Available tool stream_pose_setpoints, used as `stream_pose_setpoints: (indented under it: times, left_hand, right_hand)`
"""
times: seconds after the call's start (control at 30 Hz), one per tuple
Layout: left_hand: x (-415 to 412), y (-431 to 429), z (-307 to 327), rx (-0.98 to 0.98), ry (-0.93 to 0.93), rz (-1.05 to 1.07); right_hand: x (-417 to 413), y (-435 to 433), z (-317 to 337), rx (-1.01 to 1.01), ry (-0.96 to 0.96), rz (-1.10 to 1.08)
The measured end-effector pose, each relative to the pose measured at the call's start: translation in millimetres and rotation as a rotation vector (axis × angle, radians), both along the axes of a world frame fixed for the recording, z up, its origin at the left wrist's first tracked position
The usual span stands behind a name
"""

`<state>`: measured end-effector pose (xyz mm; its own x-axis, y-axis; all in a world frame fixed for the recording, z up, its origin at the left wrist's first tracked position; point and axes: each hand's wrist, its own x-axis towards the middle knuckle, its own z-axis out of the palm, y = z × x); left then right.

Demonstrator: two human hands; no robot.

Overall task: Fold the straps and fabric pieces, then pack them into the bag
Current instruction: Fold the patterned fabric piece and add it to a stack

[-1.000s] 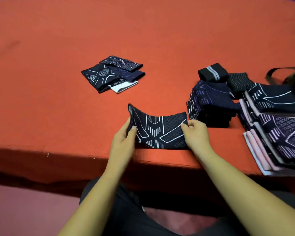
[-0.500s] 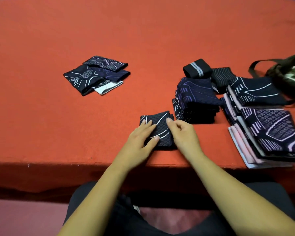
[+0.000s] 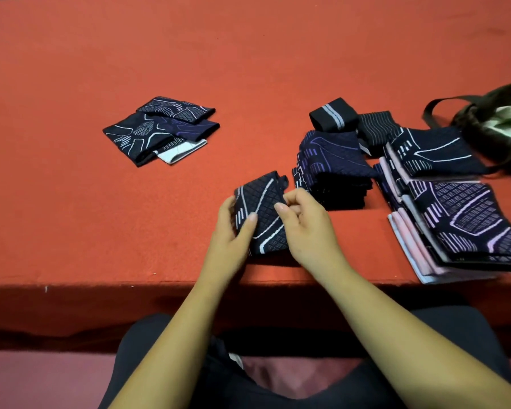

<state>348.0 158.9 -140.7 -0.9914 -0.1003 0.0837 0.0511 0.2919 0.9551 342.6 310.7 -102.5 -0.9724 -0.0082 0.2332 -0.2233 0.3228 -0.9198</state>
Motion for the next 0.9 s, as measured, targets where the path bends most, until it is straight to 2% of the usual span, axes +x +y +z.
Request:
stream_pose_setpoints:
  times: [0.13,0.23,0.37,0.43,0.6,0.8,0.9]
  left_hand:
    - [0,9,27,0.490,-0.094,0.145]
    - [5,20,46,0.634,-0.064,0.107]
    - [10,34,60,0.664,-0.112,0.031]
    - [11,40,64,0.637,-0.125,0.024]
    - [11,56,74,0.563,-0.127,0.012]
    - [-10,84,99,0.378,-0.109,-0.045]
    - [-27,109,124,0.371,-0.138,-0.110]
  right_hand:
    - [4,3,22,-0.260,-0.064,0.074]
    - [4,11,29,-0.272,-0.100,-0.025]
    - [2,25,34,-0.044,-0.044,-0.133]
    - [2,33,34,-0.006,-0.017,-0.180]
    - [4,53,37,-0.096,-0.034,-0.264]
    - [-5,89,67,-0.179,-0.014,-0.334]
    - [-23,123,91,-0.118,0.018,-0.402]
